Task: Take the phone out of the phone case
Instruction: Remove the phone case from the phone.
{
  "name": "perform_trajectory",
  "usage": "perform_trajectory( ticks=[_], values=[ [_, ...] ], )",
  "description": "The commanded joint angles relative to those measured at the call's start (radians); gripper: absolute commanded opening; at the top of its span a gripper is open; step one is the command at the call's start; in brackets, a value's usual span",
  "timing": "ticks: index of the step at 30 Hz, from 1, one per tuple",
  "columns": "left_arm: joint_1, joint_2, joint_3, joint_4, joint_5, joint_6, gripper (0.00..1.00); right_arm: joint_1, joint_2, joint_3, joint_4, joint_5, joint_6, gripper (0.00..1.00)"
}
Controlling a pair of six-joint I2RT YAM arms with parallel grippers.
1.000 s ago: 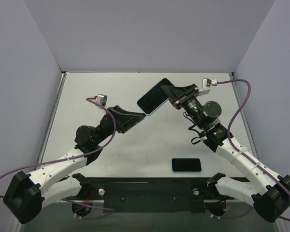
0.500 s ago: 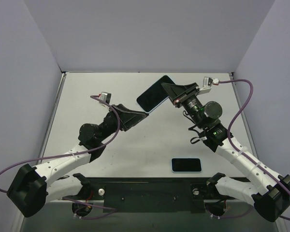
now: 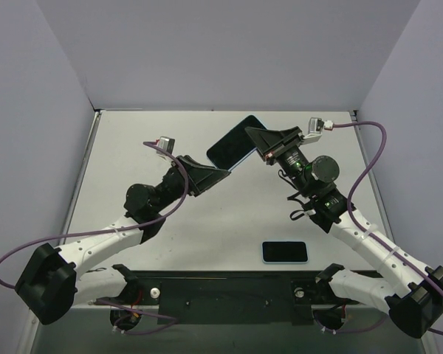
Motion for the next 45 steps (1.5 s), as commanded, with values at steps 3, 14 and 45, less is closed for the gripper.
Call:
perform_trajectory(
  ticks=[3, 14, 45],
  values=[
    [-0.012, 0.003, 0.06, 0.104, 0.011, 0.0, 0.33, 0.021, -0.025, 0.061, 0.095, 0.031, -0.03, 0.0],
    [-0.001, 0.022, 0.051, 0.271, 0.051, 0.084, 0.04, 0.027, -0.052, 0.073, 0.046, -0.041, 0.023, 0.0],
    [0.149, 0.04, -0.023, 0.071, 0.051, 0.21, 0.0, 0.038, 0.063, 0.137, 0.445, -0.247, 0.55, 0.0]
  ],
)
